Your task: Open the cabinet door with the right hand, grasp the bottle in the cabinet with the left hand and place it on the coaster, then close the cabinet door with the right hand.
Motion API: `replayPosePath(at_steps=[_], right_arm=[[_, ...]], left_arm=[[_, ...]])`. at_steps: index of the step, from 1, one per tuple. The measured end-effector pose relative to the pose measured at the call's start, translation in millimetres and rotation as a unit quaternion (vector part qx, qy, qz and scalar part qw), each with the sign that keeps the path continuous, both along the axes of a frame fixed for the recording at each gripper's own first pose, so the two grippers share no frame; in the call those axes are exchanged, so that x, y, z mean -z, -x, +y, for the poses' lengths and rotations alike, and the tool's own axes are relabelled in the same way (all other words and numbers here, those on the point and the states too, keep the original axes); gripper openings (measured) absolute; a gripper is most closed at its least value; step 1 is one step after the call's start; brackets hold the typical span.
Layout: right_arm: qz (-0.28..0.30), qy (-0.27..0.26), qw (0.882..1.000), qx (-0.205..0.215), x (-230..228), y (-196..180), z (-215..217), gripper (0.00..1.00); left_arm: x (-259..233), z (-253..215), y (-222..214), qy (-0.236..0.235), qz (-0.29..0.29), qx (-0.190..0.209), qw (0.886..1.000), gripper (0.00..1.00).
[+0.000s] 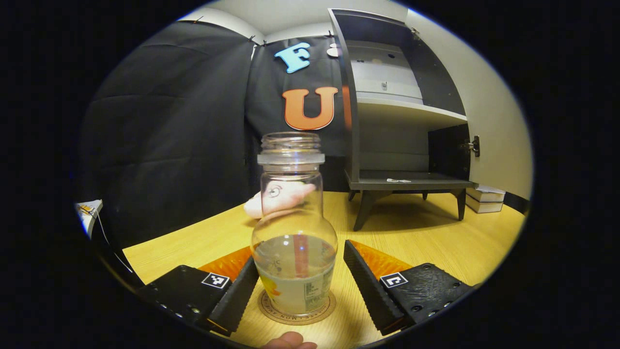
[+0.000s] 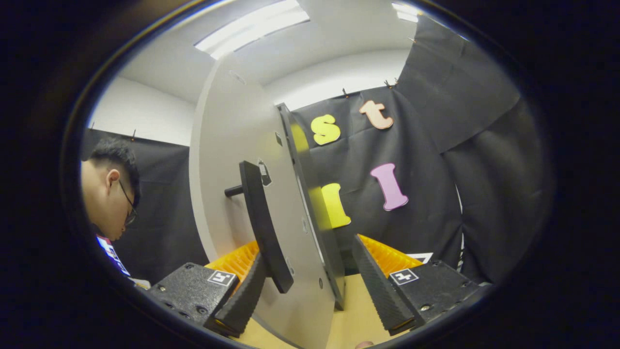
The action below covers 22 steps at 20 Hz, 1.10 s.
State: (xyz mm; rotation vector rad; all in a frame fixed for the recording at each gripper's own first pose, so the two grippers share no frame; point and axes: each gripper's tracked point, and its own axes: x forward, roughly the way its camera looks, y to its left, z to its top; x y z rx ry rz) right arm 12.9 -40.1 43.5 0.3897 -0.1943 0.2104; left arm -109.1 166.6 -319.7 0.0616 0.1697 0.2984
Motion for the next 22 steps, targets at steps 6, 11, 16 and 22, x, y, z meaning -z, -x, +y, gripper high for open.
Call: replayPosePath(at_steps=[6,11,16,22], right_arm=[[-0.001,0.001,1.0,-0.001,0,-1,0,1.0],[-0.008,-0.019,1.0,-0.011,0,-2,2,1.0],[-0.017,-0.016,1.0,-0.018,0,-3,2,1.0],[0.037,0.02,0.999,0.011,3,-2,-1,1.0]], left_arm=[[-12,0,1,-0.012,-0.01,-0.003,1.0,0.97],[-36,-1,-4,-0.018,-0.03,0.003,0.999,0.97],[-84,-6,11,-0.025,-0.041,0.022,0.999,0.97],[-209,-26,41,-0.077,-0.04,0.049,0.995,0.96]])
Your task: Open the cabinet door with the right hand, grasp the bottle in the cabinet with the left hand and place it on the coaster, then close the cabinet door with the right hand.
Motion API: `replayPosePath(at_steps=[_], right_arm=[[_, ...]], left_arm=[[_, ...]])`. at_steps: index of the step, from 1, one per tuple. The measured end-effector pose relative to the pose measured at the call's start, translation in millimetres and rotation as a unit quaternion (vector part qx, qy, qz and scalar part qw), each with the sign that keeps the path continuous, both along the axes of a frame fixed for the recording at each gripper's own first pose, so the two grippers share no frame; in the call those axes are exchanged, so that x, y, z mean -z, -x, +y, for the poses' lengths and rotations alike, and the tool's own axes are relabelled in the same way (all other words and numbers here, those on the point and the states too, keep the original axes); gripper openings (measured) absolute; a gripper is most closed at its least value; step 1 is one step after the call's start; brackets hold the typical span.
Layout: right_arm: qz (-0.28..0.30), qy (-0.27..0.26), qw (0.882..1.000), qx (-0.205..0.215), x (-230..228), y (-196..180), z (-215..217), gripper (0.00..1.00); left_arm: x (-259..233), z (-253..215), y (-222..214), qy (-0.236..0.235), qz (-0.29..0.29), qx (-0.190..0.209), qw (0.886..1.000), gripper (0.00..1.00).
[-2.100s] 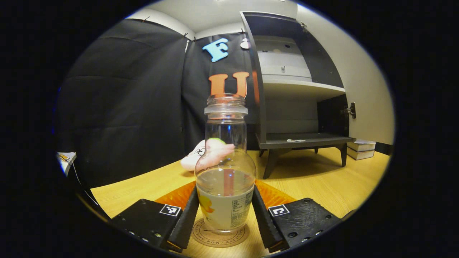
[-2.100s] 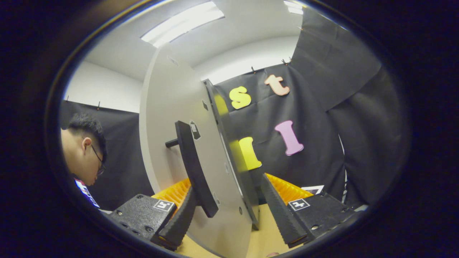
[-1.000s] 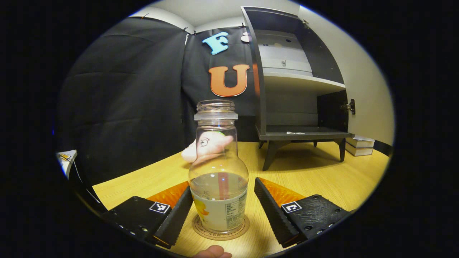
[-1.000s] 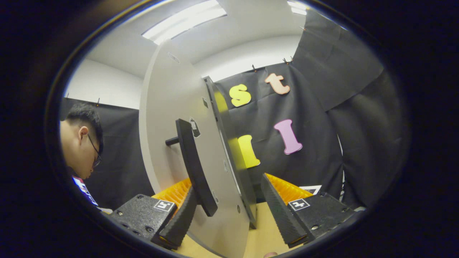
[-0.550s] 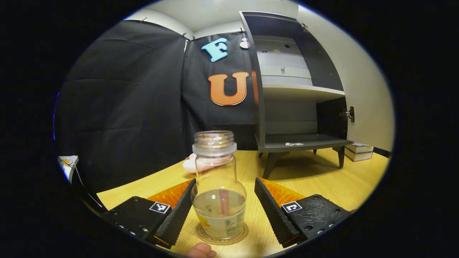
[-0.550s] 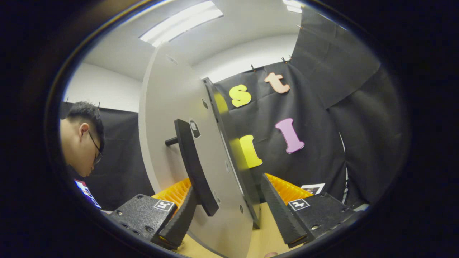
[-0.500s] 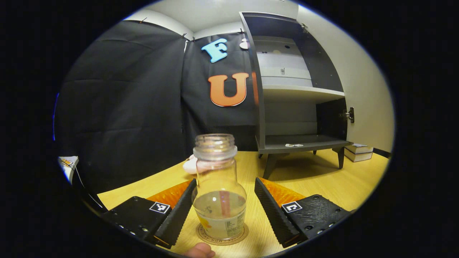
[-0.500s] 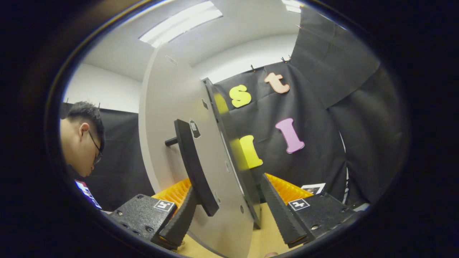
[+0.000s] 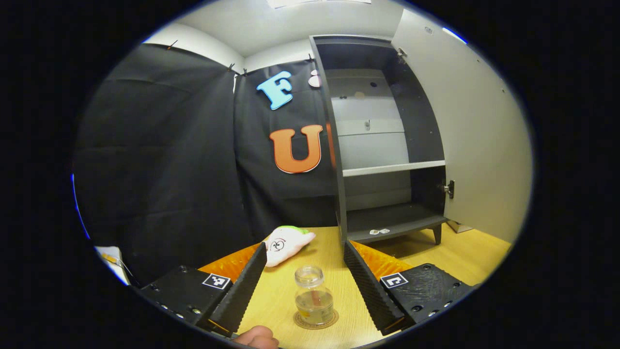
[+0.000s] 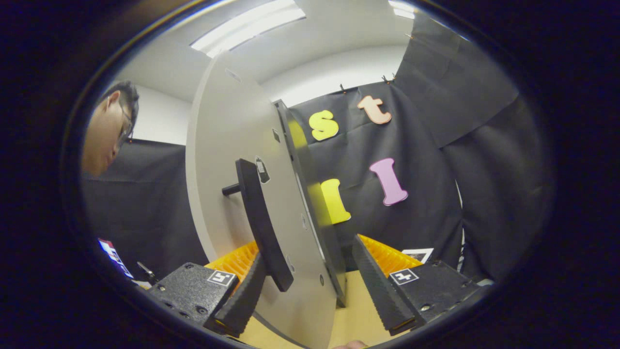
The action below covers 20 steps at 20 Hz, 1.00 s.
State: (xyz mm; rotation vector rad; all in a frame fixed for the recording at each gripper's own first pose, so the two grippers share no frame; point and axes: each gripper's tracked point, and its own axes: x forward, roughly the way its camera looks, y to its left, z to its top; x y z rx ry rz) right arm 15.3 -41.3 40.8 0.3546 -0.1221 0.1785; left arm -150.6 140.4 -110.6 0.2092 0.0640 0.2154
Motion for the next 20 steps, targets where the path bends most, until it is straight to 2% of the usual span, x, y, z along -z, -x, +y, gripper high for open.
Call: replayPosePath(at_steps=[1,3,4,5,6,7,9,12,17,18,20], right_arm=[[0.017,0.014,1.0,0.008,1,3,0,0.96],[0.049,0.055,0.997,0.035,-2,8,-1,1.0],[0.055,0.082,0.994,0.049,-3,11,-2,1.0],[0.052,0.107,0.991,0.059,-8,11,0,0.93],[0.039,0.135,0.989,0.056,-12,13,8,0.98],[0.026,0.161,0.985,0.063,-15,13,11,0.98],[0.006,0.177,0.984,0.035,-17,19,28,0.91],[0.012,0.144,0.989,-0.036,-6,18,67,0.91],[0.031,0.131,0.986,-0.1,-20,-6,105,0.92],[0.041,0.135,0.983,-0.117,-18,-8,118,0.92],[0.04,0.164,0.978,-0.119,-24,-11,136,0.94]], left_arm=[[-29,-9,1,-0.004,-0.008,0.007,1.0,0.96],[-83,-40,0,0.0,-0.031,0.038,0.999,1.0],[-107,-57,-1,0.004,-0.042,0.056,0.998,0.96],[-126,-72,-5,0.006,-0.053,0.071,0.996,0.96],[-143,-86,-6,0.006,-0.057,0.08,0.995,0.96],[-155,-99,-3,0.004,-0.059,0.086,0.994,0.96],[-170,-124,2,-0.002,-0.065,0.111,0.992,0.96],[-171,-144,14,-0.029,-0.059,0.127,0.99,0.96],[-161,-175,13,-0.078,-0.056,0.188,0.978,0.96],[-160,-179,11,-0.081,-0.054,0.198,0.975,0.96],[-163,-175,4,-0.072,-0.065,0.206,0.974,0.96]])
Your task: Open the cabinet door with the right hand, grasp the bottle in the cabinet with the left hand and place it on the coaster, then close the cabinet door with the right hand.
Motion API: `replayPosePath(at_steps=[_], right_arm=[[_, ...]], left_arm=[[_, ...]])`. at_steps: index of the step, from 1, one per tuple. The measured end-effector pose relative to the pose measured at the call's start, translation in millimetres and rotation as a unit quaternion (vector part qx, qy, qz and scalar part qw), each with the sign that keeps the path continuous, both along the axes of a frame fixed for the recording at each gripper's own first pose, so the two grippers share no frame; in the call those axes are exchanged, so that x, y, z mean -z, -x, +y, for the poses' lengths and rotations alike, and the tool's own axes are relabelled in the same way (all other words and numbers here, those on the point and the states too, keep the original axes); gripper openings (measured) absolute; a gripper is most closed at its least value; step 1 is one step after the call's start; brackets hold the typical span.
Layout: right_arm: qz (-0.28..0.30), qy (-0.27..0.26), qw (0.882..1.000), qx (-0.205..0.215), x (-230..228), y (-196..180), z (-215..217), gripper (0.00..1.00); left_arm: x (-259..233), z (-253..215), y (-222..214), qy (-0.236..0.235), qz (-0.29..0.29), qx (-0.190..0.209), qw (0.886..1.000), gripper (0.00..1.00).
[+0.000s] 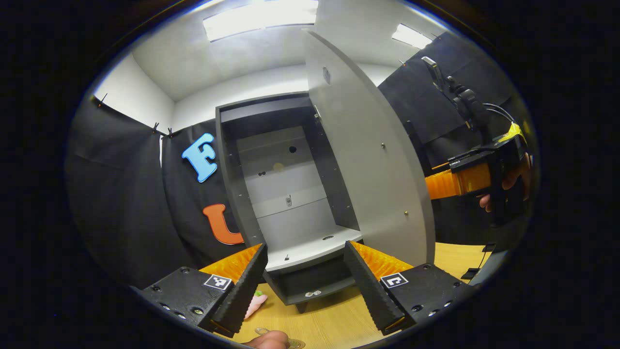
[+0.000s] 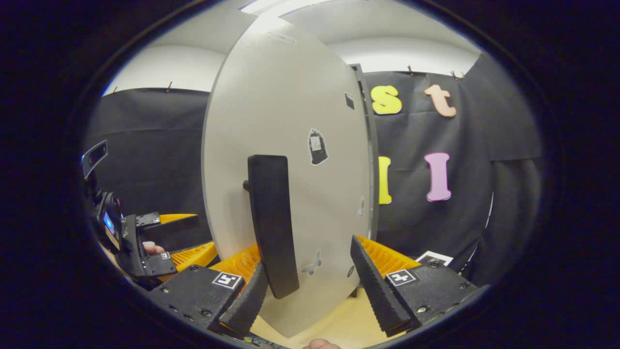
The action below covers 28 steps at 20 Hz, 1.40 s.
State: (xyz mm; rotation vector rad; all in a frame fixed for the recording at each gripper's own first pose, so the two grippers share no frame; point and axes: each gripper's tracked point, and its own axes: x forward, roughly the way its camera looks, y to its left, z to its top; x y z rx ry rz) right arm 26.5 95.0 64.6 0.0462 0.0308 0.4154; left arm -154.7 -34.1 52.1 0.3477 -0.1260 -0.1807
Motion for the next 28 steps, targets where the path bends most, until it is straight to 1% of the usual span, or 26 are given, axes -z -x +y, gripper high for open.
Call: replayPosePath(at_steps=[1,2,3,5,6,7,8,9,10,11,13,15,16,17,18,19,20,21,22,23,25,27,28], right_arm=[[-0.012,0.014,1.0,0.003,-6,-3,6,0.94],[-0.01,0.018,1.0,0.01,-7,-4,12,0.89],[0.002,0.016,1.0,0.021,-3,-3,18,0.93],[0.026,0.016,0.998,0.047,1,-3,27,0.94],[0.038,0.031,0.997,0.056,0,-1,30,0.94],[0.047,0.047,0.996,0.057,-3,4,31,0.94],[0.053,0.063,0.996,0.045,-2,10,36,0.94],[0.055,0.072,0.996,0.027,-3,19,44,0.94],[0.049,0.075,0.996,0.019,-6,25,47,0.94],[0.041,0.069,0.996,0.026,-9,25,46,0.94],[0.055,0.036,0.997,0.031,-4,17,44,0.94],[0.066,-0.012,0.998,0.012,-6,7,51,0.94],[0.066,-0.026,0.998,0.0,-9,2,54,0.94],[0.067,-0.033,0.997,-0.017,-13,-5,60,0.9],[0.068,-0.04,0.996,-0.048,-18,-4,70,0.9],[0.068,-0.042,0.993,-0.088,-21,-3,84,0.94],[0.067,-0.033,0.99,-0.122,-23,-5,98,0.94],[0.062,-0.012,0.99,-0.129,-22,-13,101,0.91],[0.052,0.005,0.991,-0.121,-22,-26,99,0.95],[0.045,0.001,0.99,-0.136,-24,-35,103,0.94],[0.061,-0.016,0.982,-0.178,-10,-52,127,1.0],[0.053,-0.016,0.978,-0.202,-8,-67,138,1.0],[0.046,-0.015,0.976,-0.214,-5,-68,135,1.0]], left_arm=[[-2,5,-7,0.011,-0.007,0.003,1.0,0.95],[-3,14,-13,0.02,-0.01,-0.002,1.0,0.95],[-1,23,-19,0.03,-0.006,-0.005,1.0,0.95],[1,36,-31,0.051,0.001,-0.001,0.999,0.96],[1,42,-38,0.053,0.001,0.0,0.999,0.96],[-1,49,-43,0.052,-0.002,-0.002,0.999,0.95],[-2,52,-48,0.054,-0.007,0.002,0.999,0.96],[0,51,-53,0.059,-0.009,0.011,0.998,0.95],[2,49,-60,0.063,-0.009,0.023,0.998,0.95],[3,47,-67,0.066,-0.007,0.035,0.997,0.96],[10,45,-78,0.066,0.006,0.053,0.996,0.96],[10,48,-83,0.066,0.005,0.064,0.996,0.96],[12,50,-85,0.064,0.007,0.063,0.996,0.95],[16,55,-87,0.059,0.015,0.056,0.997,0.95],[21,61,-89,0.057,0.019,0.048,0.997,0.96],[23,66,-91,0.054,0.021,0.038,0.998,0.96],[23,73,-91,0.05,0.023,0.021,0.998,0.96],[24,83,-93,0.048,0.028,0.0,0.998,0.96],[22,93,-94,0.05,0.029,-0.017,0.998,0.95],[21,102,-94,0.054,0.027,-0.029,0.998,0.96],[21,122,-94,0.051,0.029,-0.064,0.996,0.96],[21,147,-90,0.041,0.03,-0.105,0.993,0.96],[19,155,-88,0.039,0.029,-0.12,0.992,0.96]])
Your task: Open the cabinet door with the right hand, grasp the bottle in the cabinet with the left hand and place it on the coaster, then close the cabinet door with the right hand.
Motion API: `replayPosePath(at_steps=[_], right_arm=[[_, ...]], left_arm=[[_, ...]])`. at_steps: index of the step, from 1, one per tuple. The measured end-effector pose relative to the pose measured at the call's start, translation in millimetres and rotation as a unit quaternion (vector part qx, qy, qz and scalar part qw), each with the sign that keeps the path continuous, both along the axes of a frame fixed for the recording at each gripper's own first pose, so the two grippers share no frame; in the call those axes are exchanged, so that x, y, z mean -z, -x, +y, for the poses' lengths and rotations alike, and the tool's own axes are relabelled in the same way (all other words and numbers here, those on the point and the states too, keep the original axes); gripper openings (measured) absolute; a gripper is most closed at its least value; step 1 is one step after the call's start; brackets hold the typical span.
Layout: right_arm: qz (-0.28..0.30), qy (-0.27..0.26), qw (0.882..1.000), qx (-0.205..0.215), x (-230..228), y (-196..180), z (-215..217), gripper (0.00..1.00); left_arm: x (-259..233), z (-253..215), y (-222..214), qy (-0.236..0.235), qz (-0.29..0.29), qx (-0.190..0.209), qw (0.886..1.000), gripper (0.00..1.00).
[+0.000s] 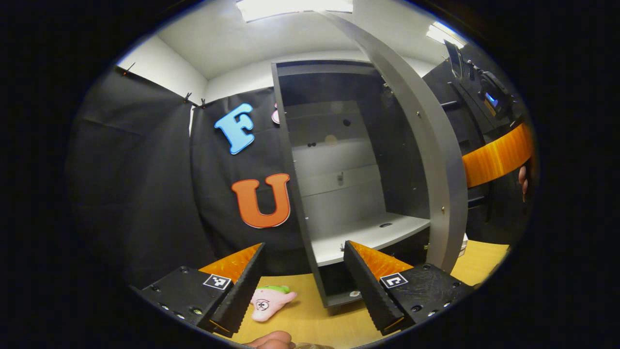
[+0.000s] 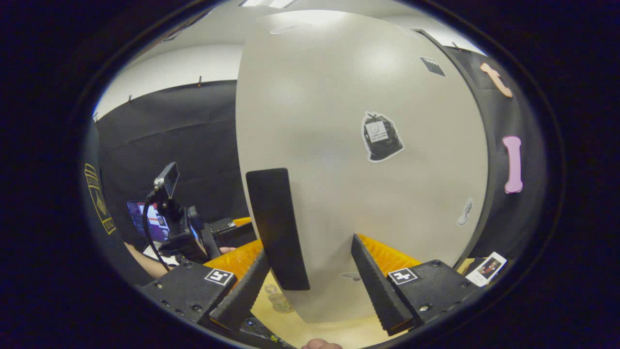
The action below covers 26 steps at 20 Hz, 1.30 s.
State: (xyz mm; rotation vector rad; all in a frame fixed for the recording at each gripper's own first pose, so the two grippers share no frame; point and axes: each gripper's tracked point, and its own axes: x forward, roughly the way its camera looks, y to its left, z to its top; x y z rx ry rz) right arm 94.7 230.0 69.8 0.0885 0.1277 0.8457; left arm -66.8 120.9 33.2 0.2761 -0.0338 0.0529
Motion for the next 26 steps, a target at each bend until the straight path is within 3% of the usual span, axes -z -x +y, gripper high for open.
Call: replayPosePath(at_steps=[2,5,6,8,10,13,14,15,16,19,21,22,26], right_arm=[[-0.004,-0.009,1.0,-0.019,-3,-7,-6,1.0],[-0.006,-0.023,1.0,-0.002,-4,-25,-24,1.0],[-0.008,-0.031,0.999,0.018,-6,-31,-31,1.0],[-0.029,-0.046,0.992,0.112,-11,-52,-58,1.0],[-0.045,-0.062,0.97,0.231,-18,-65,-101,1.0],[-0.033,-0.09,0.907,0.409,-13,-72,-166,0.99],[-0.029,-0.102,0.888,0.448,-6,-72,-180,0.98],[-0.012,-0.103,0.877,0.47,6,-71,-186,0.99],[0.005,-0.099,0.877,0.469,24,-72,-182,0.99],[0.027,-0.046,0.901,0.431,45,-71,-152,0.95],[0.008,-0.003,0.905,0.425,48,-71,-149,0.99],[0.001,0.009,0.907,0.42,49,-71,-143,0.94],[-0.002,0.001,0.914,0.407,47,-68,-132,0.99]], left_arm=[[-2,10,4,0.004,-0.002,-0.024,1.0,0.96],[-1,13,4,0.014,0.004,-0.04,0.999,0.96],[-2,11,3,0.017,0.007,-0.04,0.999,0.96],[-3,4,-1,0.031,0.01,-0.04,0.999,0.96],[-1,-6,-4,0.069,0.016,-0.045,0.996,0.96],[17,-13,-3,0.171,0.052,-0.084,0.98,0.97],[14,-11,-5,0.196,0.056,-0.104,0.973,0.94],[12,-12,-6,0.203,0.057,-0.112,0.971,0.93],[5,-12,-8,0.201,0.046,-0.11,0.972,0.95],[-18,-23,-2,0.154,0.004,-0.095,0.984,0.95],[-15,-44,2,0.12,-0.003,-0.072,0.99,0.95],[-12,-57,3,0.112,0.0,-0.055,0.992,0.95],[-15,-75,-1,0.091,-0.006,-0.023,0.996,0.95]])
